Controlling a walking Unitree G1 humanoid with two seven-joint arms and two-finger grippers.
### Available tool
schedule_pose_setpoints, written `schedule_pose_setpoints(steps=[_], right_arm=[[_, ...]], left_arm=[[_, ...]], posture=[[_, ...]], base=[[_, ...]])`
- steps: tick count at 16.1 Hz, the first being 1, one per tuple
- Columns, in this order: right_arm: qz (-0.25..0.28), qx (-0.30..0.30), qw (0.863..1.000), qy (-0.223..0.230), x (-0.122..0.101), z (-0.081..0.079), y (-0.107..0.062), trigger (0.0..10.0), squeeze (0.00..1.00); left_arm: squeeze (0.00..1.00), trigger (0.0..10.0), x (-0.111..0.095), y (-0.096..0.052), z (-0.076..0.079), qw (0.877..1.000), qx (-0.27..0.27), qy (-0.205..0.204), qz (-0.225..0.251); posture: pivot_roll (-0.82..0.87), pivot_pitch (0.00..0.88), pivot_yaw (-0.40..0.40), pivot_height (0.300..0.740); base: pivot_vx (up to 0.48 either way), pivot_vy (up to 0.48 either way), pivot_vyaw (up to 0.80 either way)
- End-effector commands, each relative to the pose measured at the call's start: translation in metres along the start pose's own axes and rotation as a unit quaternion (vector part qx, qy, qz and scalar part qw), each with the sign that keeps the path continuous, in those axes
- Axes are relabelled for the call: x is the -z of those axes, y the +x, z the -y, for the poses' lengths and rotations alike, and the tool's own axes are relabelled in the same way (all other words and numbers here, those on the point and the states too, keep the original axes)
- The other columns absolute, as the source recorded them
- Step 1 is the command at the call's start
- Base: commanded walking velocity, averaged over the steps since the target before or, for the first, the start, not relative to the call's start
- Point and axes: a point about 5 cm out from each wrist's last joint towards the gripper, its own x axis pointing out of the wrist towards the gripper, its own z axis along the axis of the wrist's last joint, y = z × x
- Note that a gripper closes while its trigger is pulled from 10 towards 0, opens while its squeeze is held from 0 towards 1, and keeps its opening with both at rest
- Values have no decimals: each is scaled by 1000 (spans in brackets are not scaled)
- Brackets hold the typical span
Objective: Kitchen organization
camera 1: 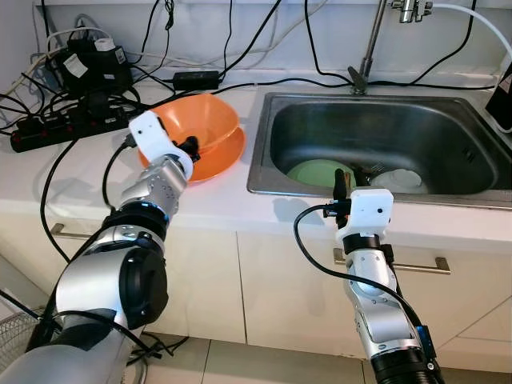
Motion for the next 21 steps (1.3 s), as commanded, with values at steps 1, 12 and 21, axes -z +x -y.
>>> schedule_pose_setpoints(steps=[1,12,21], right_arm=[[-1,-2,1000,4,0,-1,1,10000,0],[-2,-1,1000,3,0,-1,1,10000,0],[-2,1,1000,4,0,-1,3,10000,0]], left_arm=[[0,0,5,0,-9,1000,-23,-5,-11],[0,0,11,0,-10,999,-27,-36,-22],[0,0,0,0,0,999,7,-45,28]], posture=[[22,0,69,740],[15,3,69,740],[21,0,70,740]], base=[[0,0,0],[0,0,0],[0,0,0]])
